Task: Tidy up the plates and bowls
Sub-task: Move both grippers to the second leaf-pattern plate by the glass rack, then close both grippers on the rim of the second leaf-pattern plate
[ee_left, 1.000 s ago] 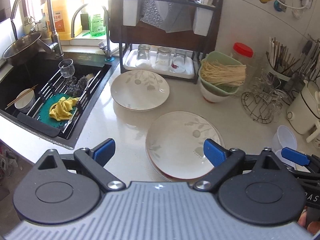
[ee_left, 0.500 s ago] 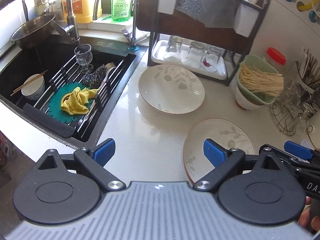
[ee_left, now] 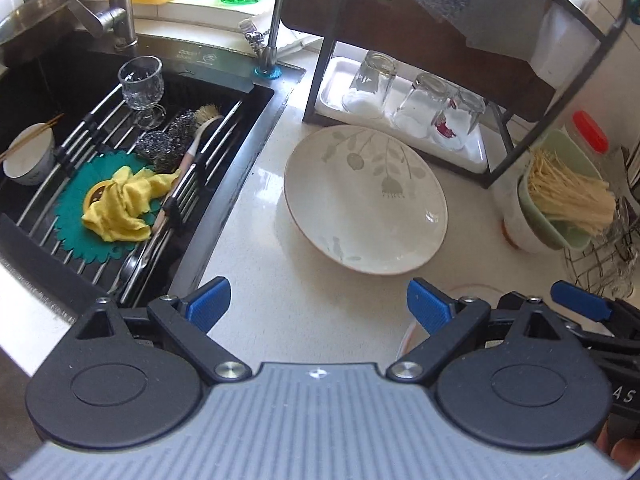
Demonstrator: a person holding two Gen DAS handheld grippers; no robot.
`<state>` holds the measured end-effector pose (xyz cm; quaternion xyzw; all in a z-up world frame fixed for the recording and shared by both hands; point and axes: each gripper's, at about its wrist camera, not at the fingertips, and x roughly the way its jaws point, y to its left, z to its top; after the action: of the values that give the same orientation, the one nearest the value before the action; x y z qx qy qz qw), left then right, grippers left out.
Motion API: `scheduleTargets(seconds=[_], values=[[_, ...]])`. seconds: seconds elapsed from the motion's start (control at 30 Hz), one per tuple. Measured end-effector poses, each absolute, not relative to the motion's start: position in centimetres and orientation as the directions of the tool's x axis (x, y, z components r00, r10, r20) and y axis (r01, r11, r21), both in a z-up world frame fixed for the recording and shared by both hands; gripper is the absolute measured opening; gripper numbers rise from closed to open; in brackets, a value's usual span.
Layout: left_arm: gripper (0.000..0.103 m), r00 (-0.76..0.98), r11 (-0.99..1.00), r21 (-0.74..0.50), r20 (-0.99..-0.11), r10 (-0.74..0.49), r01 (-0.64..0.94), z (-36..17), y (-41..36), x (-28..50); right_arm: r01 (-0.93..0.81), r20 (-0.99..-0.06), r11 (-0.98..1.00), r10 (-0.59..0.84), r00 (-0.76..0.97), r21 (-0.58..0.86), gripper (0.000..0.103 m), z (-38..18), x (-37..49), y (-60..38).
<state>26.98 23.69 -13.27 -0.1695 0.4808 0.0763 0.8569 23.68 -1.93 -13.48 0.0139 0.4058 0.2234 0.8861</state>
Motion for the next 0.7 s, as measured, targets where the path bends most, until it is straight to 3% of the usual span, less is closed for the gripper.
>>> scheduleTargets(seconds=[0.17, 0.57, 0.7], values=[[0.097, 0.509, 0.932, -0.232, -0.858, -0.062, -0.277, -14.8, 25.7, 30.7, -0.362, -0.741, 0.910, 0.385, 0.550, 0.204, 0.080, -14.3, 26.7, -0.3], [0.096, 0.466, 0.940, -0.289, -0.867, -0.176, -0.181, -18.3, 29.8, 37.3, -0.189, -0.809, 0.952, 0.304, 0.503, 0.241, 0.071, -18.4, 33.5, 2.2], [0.084, 0.446, 0.943, -0.296, -0.872, -0.201, -0.153, -19.3, 30.4, 39.1, -0.137, -0.831, 0.968, 0.253, 0.495, 0.212, 0.057, -19.4, 34.6, 2.6]])
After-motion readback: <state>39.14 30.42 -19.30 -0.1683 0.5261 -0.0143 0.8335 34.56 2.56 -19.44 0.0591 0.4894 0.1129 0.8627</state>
